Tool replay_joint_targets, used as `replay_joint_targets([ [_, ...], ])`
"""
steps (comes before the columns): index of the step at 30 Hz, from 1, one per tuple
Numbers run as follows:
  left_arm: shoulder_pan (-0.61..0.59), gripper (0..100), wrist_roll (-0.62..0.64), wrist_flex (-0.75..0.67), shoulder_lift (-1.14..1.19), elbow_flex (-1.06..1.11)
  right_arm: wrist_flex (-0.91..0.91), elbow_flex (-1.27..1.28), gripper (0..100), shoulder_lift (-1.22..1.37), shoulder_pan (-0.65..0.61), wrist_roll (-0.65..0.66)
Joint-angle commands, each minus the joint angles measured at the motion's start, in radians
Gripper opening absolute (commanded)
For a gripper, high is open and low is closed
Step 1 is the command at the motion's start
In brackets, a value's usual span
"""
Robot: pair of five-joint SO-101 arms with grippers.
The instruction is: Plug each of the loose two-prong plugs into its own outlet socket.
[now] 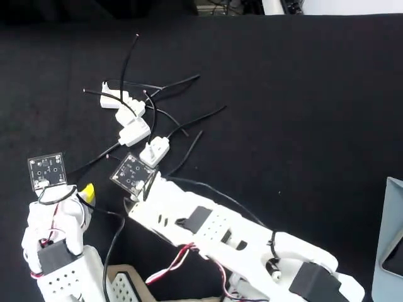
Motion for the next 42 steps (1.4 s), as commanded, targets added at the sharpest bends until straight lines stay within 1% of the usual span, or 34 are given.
replay_joint_targets([
  [1,-0.004,29,0.008,0.008,-0.009,-0.008,-0.017,-0.002,1.1,0.002,0.009,0.002],
  [9,-0.004,29,0.008,0.008,-0.009,-0.008,0.02,0.007,1.1,0.002,-0.034,-0.005],
  [19,-0.004,29,0.008,0.008,-0.009,-0.008,0.025,0.015,1.1,0.01,-0.043,-0.005],
  [25,-0.004,29,0.008,0.008,-0.009,-0.008,-0.002,-0.028,1.1,0.159,-0.04,0.005],
  [27,-0.004,29,0.008,0.008,-0.009,-0.008,0.005,-0.05,1.1,0.176,-0.04,0.032],
  [31,-0.004,29,0.005,0.009,-0.009,-0.008,0.003,-0.047,1.1,0.176,-0.038,0.107],
  [39,-0.004,29,0.006,0.009,-0.009,-0.007,0.008,-0.004,1.1,0.088,-0.038,0.109],
  [42,-0.004,29,0.006,0.006,-0.009,0.001,0.041,0.008,1.1,0.051,-0.038,0.109],
])
